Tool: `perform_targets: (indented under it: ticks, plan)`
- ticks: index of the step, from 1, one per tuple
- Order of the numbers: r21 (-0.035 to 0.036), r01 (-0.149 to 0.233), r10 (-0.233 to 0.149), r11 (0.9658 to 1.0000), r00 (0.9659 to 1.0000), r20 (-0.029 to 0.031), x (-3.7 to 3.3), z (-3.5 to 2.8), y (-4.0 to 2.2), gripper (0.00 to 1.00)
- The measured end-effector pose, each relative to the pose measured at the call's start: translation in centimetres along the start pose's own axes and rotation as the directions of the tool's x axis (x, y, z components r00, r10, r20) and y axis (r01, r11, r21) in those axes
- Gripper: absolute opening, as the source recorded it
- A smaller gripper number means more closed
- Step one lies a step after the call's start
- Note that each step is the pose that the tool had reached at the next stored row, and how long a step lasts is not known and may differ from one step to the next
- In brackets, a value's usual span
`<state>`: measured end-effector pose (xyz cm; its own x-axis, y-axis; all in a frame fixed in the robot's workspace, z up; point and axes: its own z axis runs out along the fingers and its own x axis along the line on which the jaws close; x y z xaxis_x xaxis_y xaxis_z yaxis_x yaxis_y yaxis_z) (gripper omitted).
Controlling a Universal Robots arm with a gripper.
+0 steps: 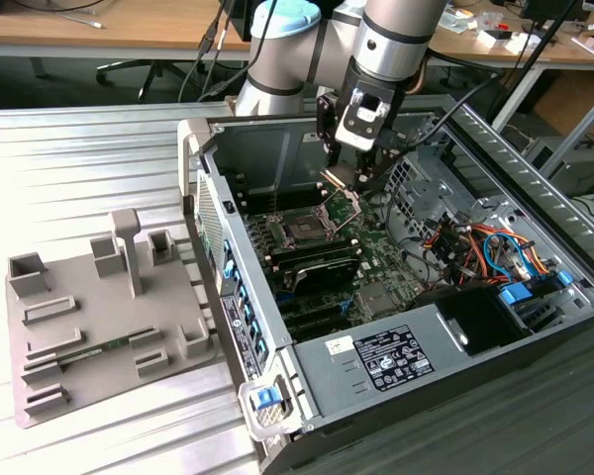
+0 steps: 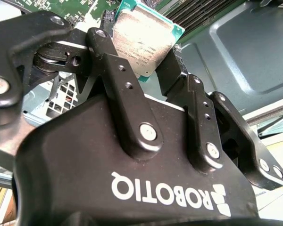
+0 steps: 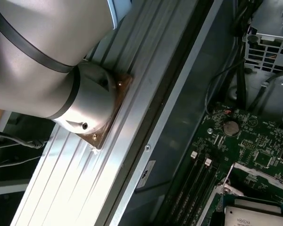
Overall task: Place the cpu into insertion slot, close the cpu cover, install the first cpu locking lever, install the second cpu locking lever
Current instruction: 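Place the cpu into insertion slot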
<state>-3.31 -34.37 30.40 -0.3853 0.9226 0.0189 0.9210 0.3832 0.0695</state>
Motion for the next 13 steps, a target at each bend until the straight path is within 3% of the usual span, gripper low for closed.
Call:
perform_targets:
  ticks: [13]
  plan:
    - [-0.0004,-0.022,0.022,0.9998,0.9998,0.0015,0.0,0.0,0.0,0.55]
